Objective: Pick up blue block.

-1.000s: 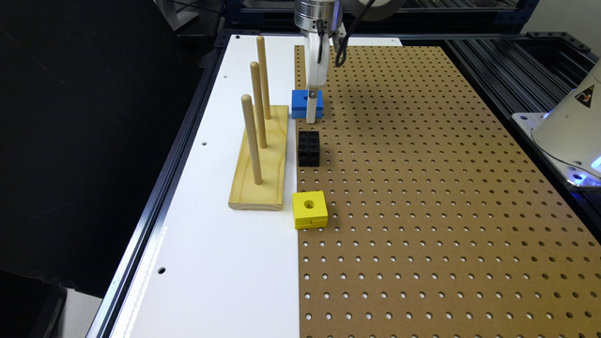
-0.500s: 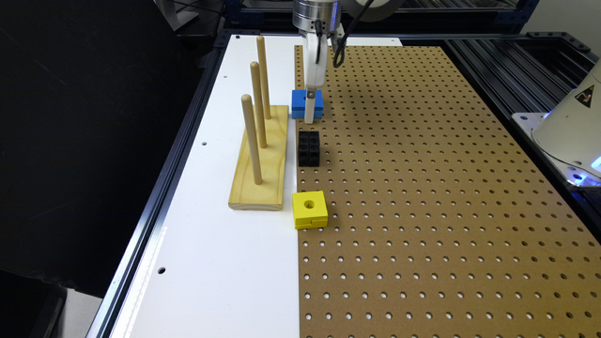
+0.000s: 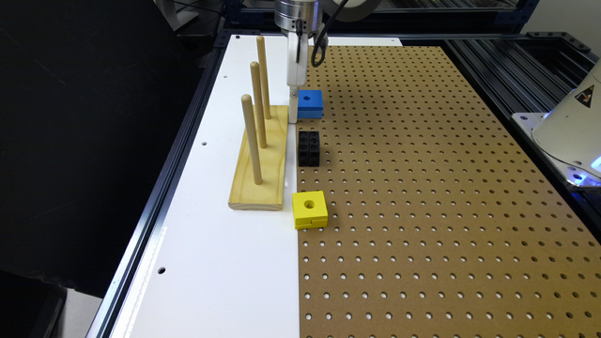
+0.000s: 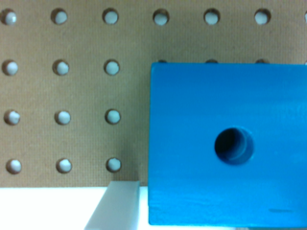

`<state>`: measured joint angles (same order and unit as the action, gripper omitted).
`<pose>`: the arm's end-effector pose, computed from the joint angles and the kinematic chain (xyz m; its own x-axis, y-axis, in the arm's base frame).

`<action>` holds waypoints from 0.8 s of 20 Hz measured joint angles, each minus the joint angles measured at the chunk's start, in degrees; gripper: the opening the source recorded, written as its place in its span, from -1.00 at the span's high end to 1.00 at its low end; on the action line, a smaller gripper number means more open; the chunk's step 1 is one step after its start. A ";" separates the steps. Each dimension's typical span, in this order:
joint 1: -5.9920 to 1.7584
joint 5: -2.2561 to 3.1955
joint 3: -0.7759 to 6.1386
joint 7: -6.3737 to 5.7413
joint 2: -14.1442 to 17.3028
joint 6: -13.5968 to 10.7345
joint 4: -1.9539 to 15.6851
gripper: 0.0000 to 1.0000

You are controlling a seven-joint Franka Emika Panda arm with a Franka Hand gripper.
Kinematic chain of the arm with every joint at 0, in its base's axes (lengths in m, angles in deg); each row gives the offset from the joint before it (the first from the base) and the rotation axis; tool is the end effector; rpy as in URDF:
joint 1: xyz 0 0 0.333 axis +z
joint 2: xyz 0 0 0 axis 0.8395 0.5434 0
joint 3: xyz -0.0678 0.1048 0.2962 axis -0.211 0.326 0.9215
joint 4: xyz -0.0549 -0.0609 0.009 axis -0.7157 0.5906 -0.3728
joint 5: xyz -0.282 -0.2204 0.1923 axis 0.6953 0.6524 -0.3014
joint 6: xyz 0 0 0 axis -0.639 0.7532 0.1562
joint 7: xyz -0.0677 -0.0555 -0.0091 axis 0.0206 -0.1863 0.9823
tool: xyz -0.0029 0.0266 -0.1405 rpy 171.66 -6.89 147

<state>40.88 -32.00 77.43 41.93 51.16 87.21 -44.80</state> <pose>0.5716 -0.1250 0.1311 0.7185 -0.6951 0.0248 -0.6937 -0.7188 -0.0464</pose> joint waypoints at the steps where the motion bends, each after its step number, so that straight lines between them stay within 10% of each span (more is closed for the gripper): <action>1: 0.00 0.00 0.00 0.00 -0.03 -0.02 -0.04 -1.00; 5: -0.03 0.00 0.00 0.00 -0.11 -0.15 -0.14 -1.00; 6: -0.08 0.00 -0.01 0.00 -0.21 -0.37 -0.17 1.00; 16: -0.09 0.00 -0.01 0.00 -0.21 -0.40 -0.17 1.00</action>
<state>40.79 -32.00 77.41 41.93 50.95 86.81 -44.97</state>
